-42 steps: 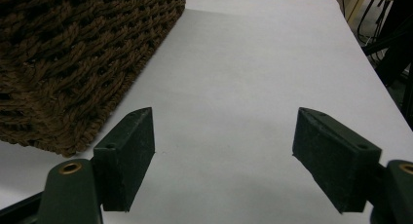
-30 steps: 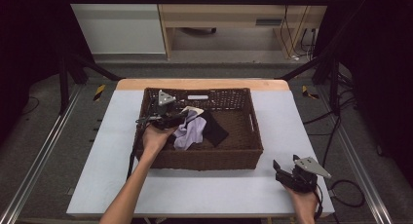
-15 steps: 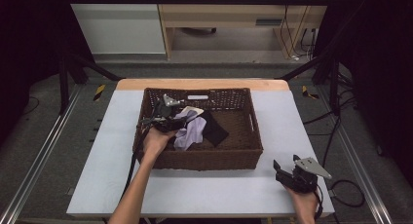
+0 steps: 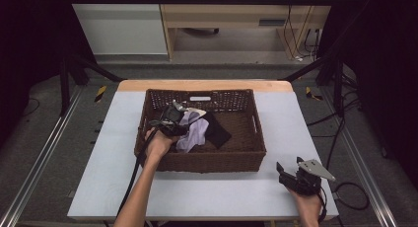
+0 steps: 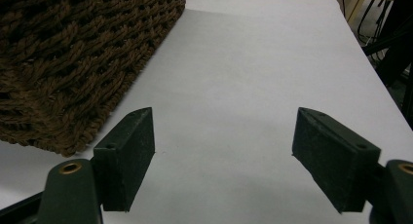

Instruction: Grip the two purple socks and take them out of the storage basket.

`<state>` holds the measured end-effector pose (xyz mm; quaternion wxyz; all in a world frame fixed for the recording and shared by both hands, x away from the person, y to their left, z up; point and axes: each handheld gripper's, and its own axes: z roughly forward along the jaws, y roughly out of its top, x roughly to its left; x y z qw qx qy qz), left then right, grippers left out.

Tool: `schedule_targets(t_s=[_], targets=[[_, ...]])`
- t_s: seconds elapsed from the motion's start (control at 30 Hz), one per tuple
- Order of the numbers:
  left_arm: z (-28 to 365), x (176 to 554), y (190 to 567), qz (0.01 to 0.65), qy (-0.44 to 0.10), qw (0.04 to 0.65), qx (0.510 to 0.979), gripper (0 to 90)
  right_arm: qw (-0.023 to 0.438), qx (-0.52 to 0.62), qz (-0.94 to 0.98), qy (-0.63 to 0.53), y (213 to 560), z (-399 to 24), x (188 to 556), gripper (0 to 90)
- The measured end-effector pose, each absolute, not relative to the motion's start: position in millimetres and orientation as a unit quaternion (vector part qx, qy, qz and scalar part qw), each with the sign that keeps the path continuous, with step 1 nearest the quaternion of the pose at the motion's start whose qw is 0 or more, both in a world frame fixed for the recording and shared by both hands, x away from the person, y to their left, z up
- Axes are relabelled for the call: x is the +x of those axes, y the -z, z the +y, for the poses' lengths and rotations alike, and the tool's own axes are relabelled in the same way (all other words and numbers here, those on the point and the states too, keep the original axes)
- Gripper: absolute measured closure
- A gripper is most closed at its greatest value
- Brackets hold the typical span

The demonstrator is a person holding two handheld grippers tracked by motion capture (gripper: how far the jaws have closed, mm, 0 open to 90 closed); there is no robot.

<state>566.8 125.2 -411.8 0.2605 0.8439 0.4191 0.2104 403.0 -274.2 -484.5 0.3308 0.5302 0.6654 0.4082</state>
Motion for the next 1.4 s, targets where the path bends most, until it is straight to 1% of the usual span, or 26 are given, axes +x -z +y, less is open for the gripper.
schedule_targets(t_s=[0.03, 0.2, 0.3, 0.33, 0.4, 0.43, 0.5, 0.57, 0.6, 0.67, 0.7, 0.73, 0.83, 0.97, 1.03, 1.07, 1.13, 1.17, 1.23, 1.3, 1.4], targets=[[124.0, 567.3, 413.5, 0.417, -0.214, 0.249, 0.847, 58.8, 0.33, 0.53, 0.666, -0.408, 484.6, -274.3, 403.3, 23.6], [122.7, 568.9, 416.9, 0.419, -0.204, 0.237, 0.852, 58.5, 0.33, 0.529, 0.667, -0.408, 484.6, -274.1, 403.2, 23.6], [122.3, 569.3, 417.6, 0.419, -0.203, 0.23, 0.855, 64.4, 0.331, 0.529, 0.667, -0.407, 484.6, -274.1, 403.3, 23.6], [122.0, 569.4, 418.0, 0.42, -0.202, 0.224, 0.856, 64.4, 0.331, 0.529, 0.667, -0.407, 484.6, -274.0, 403.2, 23.6], [121.9, 570.1, 417.6, 0.426, -0.198, 0.214, 0.856, 74.1, 0.331, 0.528, 0.668, -0.407, 484.6, -274.0, 403.2, 23.6], [122.7, 571.2, 416.6, 0.436, -0.189, 0.21, 0.854, 82.5, 0.331, 0.528, 0.667, -0.407, 484.6, -274.0, 403.1, 23.6], [123.2, 571.4, 415.9, 0.441, -0.189, 0.209, 0.852, 87.2, 0.331, 0.528, 0.667, -0.408, 484.6, -274.1, 403.1, 23.6], [123.7, 571.2, 415.1, 0.443, -0.189, 0.211, 0.85, 87.2, 0.331, 0.528, 0.667, -0.408, 484.6, -274.1, 403.0, 23.6], [123.4, 571.1, 415.2, 0.442, -0.193, 0.211, 0.85, 84.4, 0.331, 0.529, 0.667, -0.408, 484.6, -274.2, 403.1, 23.5], [123.1, 570.6, 414.6, 0.439, -0.199, 0.216, 0.849, 72.3, 0.331, 0.528, 0.667, -0.408, 484.6, -274.0, 403.1, 23.5], [122.9, 570.2, 414.0, 0.439, -0.2, 0.222, 0.848, 72.3, 0.331, 0.528, 0.667, -0.408, 484.6, -274.0, 403.1, 23.5], [122.3, 570.2, 414.4, 0.438, -0.2, 0.225, 0.847, 58.6, 0.332, 0.528, 0.667, -0.408, 484.6, -274.0, 402.9, 23.5], [121.9, 571.6, 416.7, 0.437, -0.191, 0.22, 0.851, 50.1, 0.332, 0.528, 0.667, -0.408, 484.6, -273.9, 403.0, 23.5], [121.6, 573.4, 419.1, 0.444, -0.178, 0.212, 0.852, 50.3, 0.331, 0.528, 0.667, -0.408, 484.6, -273.8, 402.9, 23.5], [121.4, 573.9, 420.2, 0.443, -0.176, 0.204, 0.855, 58.8, 0.332, 0.528, 0.668, -0.407, 484.6, -273.7, 403.1, 23.5], [120.9, 573.9, 420.8, 0.442, -0.175, 0.199, 0.857, 58.8, 0.332, 0.528, 0.668, -0.406, 484.6, -273.6, 403.1, 23.5], [120.4, 574.2, 421.1, 0.445, -0.174, 0.19, 0.857, 70.2, 0.332, 0.527, 0.669, -0.406, 484.6, -273.5, 403.1, 23.4], [120.4, 574.2, 421.1, 0.448, -0.173, 0.185, 0.858, 79.1, 0.332, 0.527, 0.668, -0.407, 484.6, -273.4, 402.9, 23.5], [120.8, 573.9, 420.2, 0.45, -0.173, 0.184, 0.856, 83.1, 0.332, 0.528, 0.668, -0.406, 484.6, -273.3, 402.8, 23.5], [120.9, 573.5, 419.4, 0.449, -0.176, 0.187, 0.856, 83.9, 0.332, 0.528, 0.668, -0.406, 484.6, -273.4, 402.8, 23.4], [121.2, 571.1, 415.7, 0.449, -0.194, 0.2, 0.849, 83.9, 0.332, 0.528, 0.668, -0.407, 484.6, -273.4, 402.9, 23.4]])
